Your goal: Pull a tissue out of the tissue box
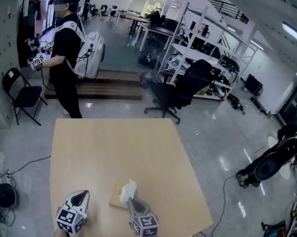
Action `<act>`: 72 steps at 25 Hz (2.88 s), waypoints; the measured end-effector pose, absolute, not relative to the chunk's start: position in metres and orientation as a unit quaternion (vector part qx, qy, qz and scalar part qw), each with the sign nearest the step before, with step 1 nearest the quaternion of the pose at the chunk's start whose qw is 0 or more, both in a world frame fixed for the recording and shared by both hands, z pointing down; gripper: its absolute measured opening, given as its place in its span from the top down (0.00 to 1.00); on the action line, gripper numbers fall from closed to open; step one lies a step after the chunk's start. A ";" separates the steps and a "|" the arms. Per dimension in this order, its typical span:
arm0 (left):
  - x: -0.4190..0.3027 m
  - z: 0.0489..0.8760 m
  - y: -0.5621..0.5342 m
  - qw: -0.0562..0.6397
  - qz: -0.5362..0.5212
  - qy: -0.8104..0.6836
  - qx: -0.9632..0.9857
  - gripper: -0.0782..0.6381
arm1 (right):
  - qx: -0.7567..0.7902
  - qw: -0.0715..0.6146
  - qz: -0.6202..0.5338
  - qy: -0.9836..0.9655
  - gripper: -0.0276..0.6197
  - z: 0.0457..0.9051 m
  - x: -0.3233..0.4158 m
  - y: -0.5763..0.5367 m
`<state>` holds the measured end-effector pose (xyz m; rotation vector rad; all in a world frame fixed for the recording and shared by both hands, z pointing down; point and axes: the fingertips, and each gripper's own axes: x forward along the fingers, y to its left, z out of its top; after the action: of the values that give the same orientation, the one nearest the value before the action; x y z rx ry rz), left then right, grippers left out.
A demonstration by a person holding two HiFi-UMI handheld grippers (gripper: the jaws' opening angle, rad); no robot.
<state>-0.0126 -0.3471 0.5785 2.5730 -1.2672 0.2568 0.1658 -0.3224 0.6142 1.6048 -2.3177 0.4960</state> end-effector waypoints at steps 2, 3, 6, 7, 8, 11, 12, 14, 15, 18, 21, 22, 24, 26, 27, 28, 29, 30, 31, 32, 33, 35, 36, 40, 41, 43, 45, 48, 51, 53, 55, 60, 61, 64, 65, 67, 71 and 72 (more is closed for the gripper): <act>-0.012 0.571 -0.347 0.127 0.087 -0.435 0.887 0.88 | 0.557 0.135 0.165 -0.803 0.94 0.609 0.166 -0.324; -0.012 0.569 -0.347 0.124 0.086 -0.434 0.888 0.88 | 0.557 0.132 0.162 -0.804 0.94 0.605 0.166 -0.324; -0.014 0.563 -0.345 0.117 0.079 -0.435 0.889 0.88 | 0.561 0.123 0.154 -0.804 0.94 0.592 0.166 -0.323; -0.015 0.561 -0.345 0.114 0.077 -0.438 0.888 0.88 | 0.562 0.121 0.151 -0.804 0.94 0.587 0.167 -0.322; -0.016 0.559 -0.345 0.111 0.074 -0.440 0.888 0.88 | 0.564 0.118 0.148 -0.804 0.94 0.583 0.167 -0.322; -0.017 0.551 -0.344 0.104 0.069 -0.440 0.889 0.88 | 0.568 0.112 0.136 -0.804 0.94 0.573 0.168 -0.324; -0.016 0.547 -0.344 0.102 0.069 -0.438 0.891 0.88 | 0.569 0.110 0.134 -0.804 0.94 0.571 0.168 -0.324; -0.017 0.538 -0.341 0.099 0.068 -0.437 0.891 0.88 | 0.571 0.107 0.131 -0.803 0.94 0.566 0.168 -0.323; -0.018 0.535 -0.340 0.096 0.066 -0.439 0.891 0.88 | 0.572 0.106 0.130 -0.803 0.94 0.564 0.167 -0.321; -0.022 0.529 -0.336 0.088 0.061 -0.440 0.892 0.88 | 0.573 0.103 0.125 -0.803 0.94 0.559 0.164 -0.317; -0.023 0.523 -0.328 0.087 0.060 -0.430 0.896 0.88 | 0.577 0.100 0.121 -0.801 0.94 0.554 0.161 -0.311; -0.024 0.521 -0.325 0.084 0.058 -0.430 0.897 0.88 | 0.579 0.098 0.120 -0.801 0.94 0.553 0.161 -0.308; -0.028 0.517 -0.321 0.077 0.054 -0.436 0.895 0.88 | 0.580 0.096 0.116 -0.800 0.94 0.549 0.160 -0.302; -0.034 0.516 -0.316 0.071 0.050 -0.444 0.892 0.88 | 0.580 0.092 0.112 -0.802 0.94 0.544 0.158 -0.294; -0.035 0.517 -0.312 0.072 0.050 -0.444 0.892 0.88 | 0.578 0.088 0.111 -0.803 0.94 0.541 0.156 -0.290; -0.036 0.519 -0.306 0.073 0.051 -0.442 0.892 0.88 | 0.577 0.082 0.110 -0.805 0.94 0.538 0.155 -0.284; -0.036 0.521 -0.301 0.074 0.053 -0.440 0.893 0.88 | 0.577 0.077 0.110 -0.806 0.94 0.536 0.154 -0.279; -0.037 0.521 -0.296 0.074 0.054 -0.439 0.894 0.88 | 0.578 0.073 0.109 -0.806 0.94 0.535 0.153 -0.274; -0.038 0.521 -0.291 0.072 0.054 -0.440 0.893 0.88 | 0.579 0.072 0.108 -0.805 0.94 0.534 0.153 -0.269; -0.040 0.520 -0.288 0.070 0.052 -0.442 0.893 0.88 | 0.581 0.071 0.106 -0.804 0.94 0.533 0.153 -0.264; -0.040 0.518 -0.284 0.067 0.050 -0.443 0.892 0.88 | 0.582 0.071 0.105 -0.803 0.94 0.532 0.154 -0.259; -0.040 0.513 -0.276 0.062 0.047 -0.445 0.892 0.88 | 0.583 0.070 0.104 -0.803 0.94 0.529 0.155 -0.250; -0.041 0.511 -0.272 0.061 0.045 -0.445 0.892 0.88 | 0.583 0.069 0.104 -0.803 0.94 0.528 0.155 -0.246; -0.047 0.511 -0.257 0.059 0.044 -0.443 0.894 0.88 | 0.588 0.066 0.105 -0.800 0.94 0.528 0.152 -0.230; -0.050 0.511 -0.253 0.058 0.043 -0.443 0.894 0.88 | 0.588 0.064 0.104 -0.799 0.94 0.529 0.150 -0.226; -0.054 0.512 -0.246 0.057 0.043 -0.443 0.893 0.88 | 0.589 0.063 0.101 -0.799 0.94 0.529 0.147 -0.218; -0.057 0.518 -0.239 0.059 0.043 -0.443 0.894 0.88 | 0.589 0.062 0.098 -0.800 0.94 0.529 0.144 -0.210; -0.060 0.519 -0.226 0.058 0.043 -0.443 0.893 0.88 | 0.590 0.061 0.097 -0.799 0.94 0.528 0.143 -0.196; -0.063 0.516 -0.213 0.055 0.041 -0.444 0.893 0.88 | 0.591 0.060 0.095 -0.799 0.94 0.524 0.139 -0.181; -0.066 0.514 -0.204 0.052 0.041 -0.445 0.893 0.88 | 0.591 0.060 0.092 -0.799 0.94 0.522 0.137 -0.172; -0.069 0.514 -0.195 0.049 0.041 -0.447 0.892 0.88 | 0.592 0.060 0.089 -0.799 0.94 0.521 0.136 -0.163; -0.078 0.514 -0.176 0.047 0.038 -0.450 0.891 0.88 | 0.594 0.055 0.088 -0.798 0.94 0.522 0.131 -0.142; -0.079 0.514 -0.173 0.047 0.038 -0.450 0.891 0.88 | 0.595 0.054 0.088 -0.797 0.94 0.523 0.130 -0.138; -0.083 0.515 -0.163 0.046 0.037 -0.450 0.891 0.88 | 0.595 0.052 0.089 -0.797 0.94 0.525 0.126 -0.128; -0.085 0.514 -0.160 0.047 0.037 -0.450 0.891 0.88 | 0.596 0.054 0.088 -0.796 0.94 0.525 0.125 -0.124; -0.087 0.514 -0.154 0.047 0.036 -0.451 0.890 0.88 | 0.597 0.057 0.084 -0.796 0.94 0.526 0.123 -0.118; -0.089 0.515 -0.145 0.047 0.036 -0.452 0.890 0.88 | 0.598 0.053 0.084 -0.795 0.94 0.526 0.123 -0.107; -0.089 0.515 -0.142 0.047 0.035 -0.452 0.890 0.88 | 0.598 0.051 0.084 -0.795 0.94 0.525 0.123 -0.105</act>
<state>-0.0892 -0.1421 0.5149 2.7155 -1.3803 0.1082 0.1226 -0.1046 0.5246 1.8217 -2.4210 0.2543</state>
